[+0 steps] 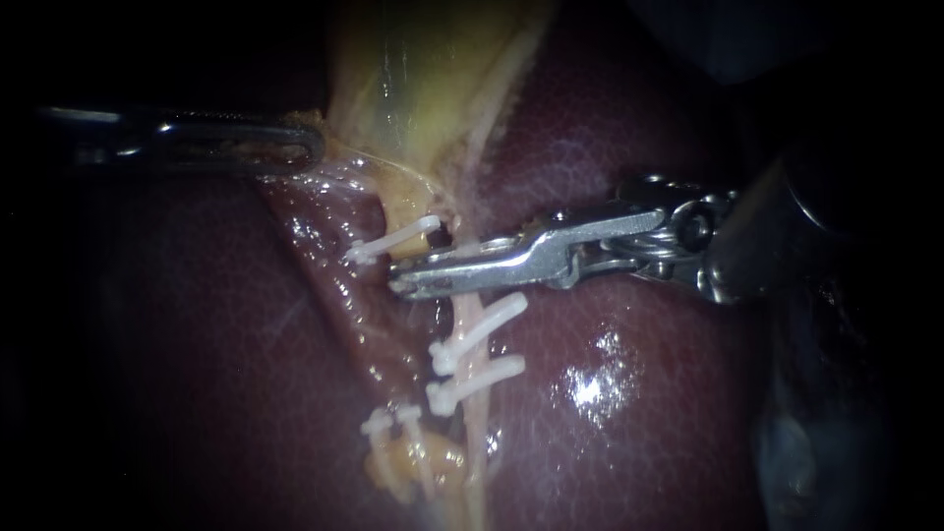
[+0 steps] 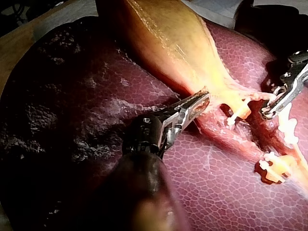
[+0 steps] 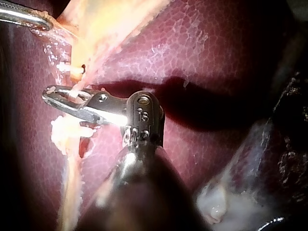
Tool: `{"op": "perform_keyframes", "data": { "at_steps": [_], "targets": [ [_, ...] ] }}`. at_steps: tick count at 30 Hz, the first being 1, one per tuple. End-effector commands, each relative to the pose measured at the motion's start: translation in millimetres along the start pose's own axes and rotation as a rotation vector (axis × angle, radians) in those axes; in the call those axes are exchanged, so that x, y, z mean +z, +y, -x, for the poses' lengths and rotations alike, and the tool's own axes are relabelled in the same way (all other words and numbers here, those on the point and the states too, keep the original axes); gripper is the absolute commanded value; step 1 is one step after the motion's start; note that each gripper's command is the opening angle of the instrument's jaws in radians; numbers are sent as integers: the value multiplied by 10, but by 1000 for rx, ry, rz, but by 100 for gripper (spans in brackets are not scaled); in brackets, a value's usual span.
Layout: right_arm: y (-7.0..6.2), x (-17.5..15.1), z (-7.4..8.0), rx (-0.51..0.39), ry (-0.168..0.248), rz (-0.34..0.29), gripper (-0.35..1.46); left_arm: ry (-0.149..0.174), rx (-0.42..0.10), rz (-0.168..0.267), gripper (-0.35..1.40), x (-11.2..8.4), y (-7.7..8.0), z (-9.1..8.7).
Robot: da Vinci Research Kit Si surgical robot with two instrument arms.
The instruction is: Clipping third clip right tube
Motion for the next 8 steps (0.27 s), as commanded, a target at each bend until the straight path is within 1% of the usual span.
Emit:
{"op": "perform_keyframes", "data": {
  "at_steps": [1,8],
  "targets": [
    [2,0,1,-1,-1,-1,-35,0,0,0,-35,0,0,0],
    [2,0,0,-1,-1,-1,-35,0,0,0,-35,0,0,0]
  ]
}}
